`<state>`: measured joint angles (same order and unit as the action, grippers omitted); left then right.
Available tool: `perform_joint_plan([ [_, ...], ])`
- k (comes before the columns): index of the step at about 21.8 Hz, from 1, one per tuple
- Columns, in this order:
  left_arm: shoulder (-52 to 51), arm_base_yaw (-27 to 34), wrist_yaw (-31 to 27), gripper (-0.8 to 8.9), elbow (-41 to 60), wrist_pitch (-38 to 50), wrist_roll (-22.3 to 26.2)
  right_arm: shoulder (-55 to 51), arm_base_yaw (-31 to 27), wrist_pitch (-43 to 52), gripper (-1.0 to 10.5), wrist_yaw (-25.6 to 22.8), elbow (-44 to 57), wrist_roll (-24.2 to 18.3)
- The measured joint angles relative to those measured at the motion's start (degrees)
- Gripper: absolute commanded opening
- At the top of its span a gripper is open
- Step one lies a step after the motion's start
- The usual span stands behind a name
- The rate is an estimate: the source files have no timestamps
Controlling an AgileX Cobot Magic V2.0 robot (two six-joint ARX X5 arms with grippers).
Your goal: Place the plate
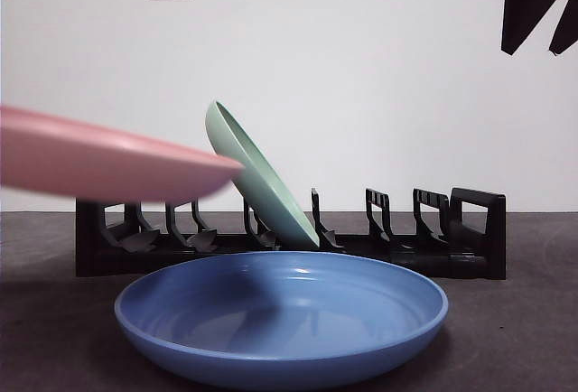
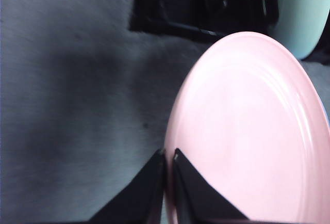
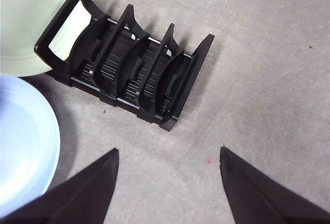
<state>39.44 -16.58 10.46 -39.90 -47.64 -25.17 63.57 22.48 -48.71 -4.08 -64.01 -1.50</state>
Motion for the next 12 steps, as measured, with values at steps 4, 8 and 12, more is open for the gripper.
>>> perform_joint_plan([
  [4,1.73,-5.29,-0.48,0.11,3.61,6.86,-3.98,0.00,0.00,-0.13,3.1,0.00,0.00,-0.04],
  [8,7.13,-11.34,-5.81,0.11,4.28,11.13,-6.99,0.00,0.00,-0.42,3.1,0.00,0.00,-0.15],
  [12,14.93,-16.35,-7.56,0.11,4.28,17.73,-10.43,0.00,0.00,-0.61,3.1,0.00,0.00,-0.15],
])
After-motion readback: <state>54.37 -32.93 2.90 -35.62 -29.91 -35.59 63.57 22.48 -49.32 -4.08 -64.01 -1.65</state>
